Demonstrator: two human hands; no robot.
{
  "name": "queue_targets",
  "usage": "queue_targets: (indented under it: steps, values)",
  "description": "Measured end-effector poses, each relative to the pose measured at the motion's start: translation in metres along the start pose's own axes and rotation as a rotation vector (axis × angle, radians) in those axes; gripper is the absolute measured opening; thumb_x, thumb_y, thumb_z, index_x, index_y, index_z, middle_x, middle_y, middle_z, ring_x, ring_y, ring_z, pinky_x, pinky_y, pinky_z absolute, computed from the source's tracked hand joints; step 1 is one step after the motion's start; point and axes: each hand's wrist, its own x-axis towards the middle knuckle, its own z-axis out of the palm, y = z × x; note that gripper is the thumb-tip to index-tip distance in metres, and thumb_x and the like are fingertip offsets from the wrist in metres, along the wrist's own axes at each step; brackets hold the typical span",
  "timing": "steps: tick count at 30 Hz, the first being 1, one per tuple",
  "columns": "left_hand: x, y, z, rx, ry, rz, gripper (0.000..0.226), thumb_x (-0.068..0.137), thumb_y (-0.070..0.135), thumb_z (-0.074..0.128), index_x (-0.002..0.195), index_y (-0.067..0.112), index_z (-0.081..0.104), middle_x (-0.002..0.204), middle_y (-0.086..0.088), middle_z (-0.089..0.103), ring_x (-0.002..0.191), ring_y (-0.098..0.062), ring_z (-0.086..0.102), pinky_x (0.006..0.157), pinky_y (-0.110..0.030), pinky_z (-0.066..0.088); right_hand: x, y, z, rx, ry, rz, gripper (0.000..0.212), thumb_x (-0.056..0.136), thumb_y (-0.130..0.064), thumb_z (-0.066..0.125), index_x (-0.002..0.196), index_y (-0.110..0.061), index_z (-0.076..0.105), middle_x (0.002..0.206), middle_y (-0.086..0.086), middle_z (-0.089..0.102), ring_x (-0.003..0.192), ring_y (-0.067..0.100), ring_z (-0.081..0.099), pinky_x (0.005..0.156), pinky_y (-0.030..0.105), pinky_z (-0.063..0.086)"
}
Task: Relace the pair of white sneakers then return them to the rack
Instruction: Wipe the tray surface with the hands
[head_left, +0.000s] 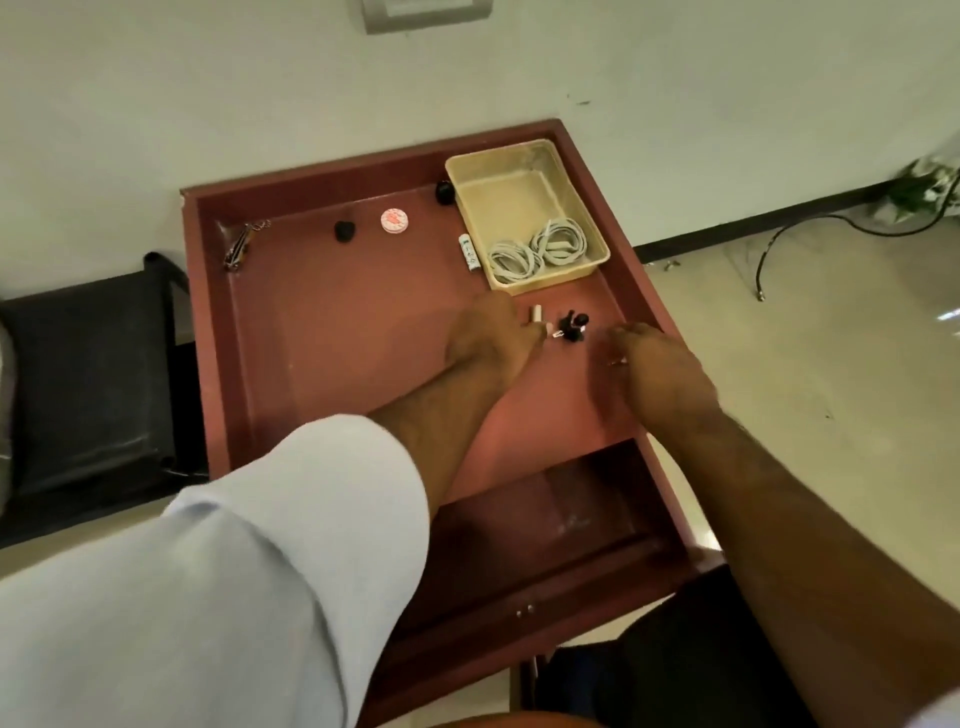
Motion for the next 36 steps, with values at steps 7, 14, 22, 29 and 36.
queue_targets:
  steps: [7,14,22,29,36]
  values:
    - [-0.005,0.000,-0.002,0.187,-0.103,0.035,0.029,0.089,0.038,0.062,0.093,0.009,0.065,0.099,-0.012,0.067,0.092,-0.030,0.064,0.067,-0.031,0.043,0.004,-0.001,0.005,-0.049,0.008,0.033,0.022,0.094,-0.006,0.055,0.116,-0.005,0.061,0.113,0.016,0.059,0.100,0.033,0.063,0.084,0.038,0.051]
    - [-0.167,-0.068,0.005,0.192,-0.335,0.216,0.023,0.091,0.036,0.065,0.095,0.015,0.073,0.093,0.000,0.062,0.086,-0.019,0.061,0.074,-0.031,0.046,-0.069,-0.008,0.008,0.134,-0.691,-0.386,0.009,0.087,-0.009,0.065,0.084,-0.012,0.073,0.079,-0.011,0.060,0.072,0.004,0.055,0.066,0.016,0.042]
    - [-0.164,-0.135,0.061,0.373,-0.667,-0.103,0.035,0.096,0.030,0.059,0.126,0.012,0.060,0.133,-0.014,0.057,0.120,-0.029,0.057,0.099,-0.034,0.044,-0.061,-0.019,0.088,0.154,-0.858,0.016,0.017,0.095,-0.021,0.052,0.106,-0.014,0.062,0.113,0.009,0.056,0.093,0.020,0.050,0.083,0.029,0.039]
    - [-0.176,-0.156,0.083,0.503,-0.729,-0.035,0.031,0.101,0.021,0.050,0.129,0.009,0.056,0.136,-0.012,0.056,0.122,-0.028,0.055,0.091,-0.021,0.048,-0.057,-0.039,0.118,0.001,-0.952,0.032,0.052,0.103,-0.045,0.035,0.143,-0.014,0.042,0.149,0.013,0.040,0.134,0.028,0.040,0.110,0.035,0.029]
    - [-0.159,-0.114,0.049,0.232,-0.620,-0.003,0.026,0.093,0.025,0.054,0.113,0.015,0.067,0.116,-0.009,0.066,0.104,-0.026,0.064,0.085,-0.031,0.049,-0.068,-0.055,0.058,-0.027,-0.948,-0.287,0.031,0.099,-0.016,0.050,0.127,-0.008,0.060,0.133,0.012,0.057,0.120,0.028,0.055,0.095,0.032,0.042]
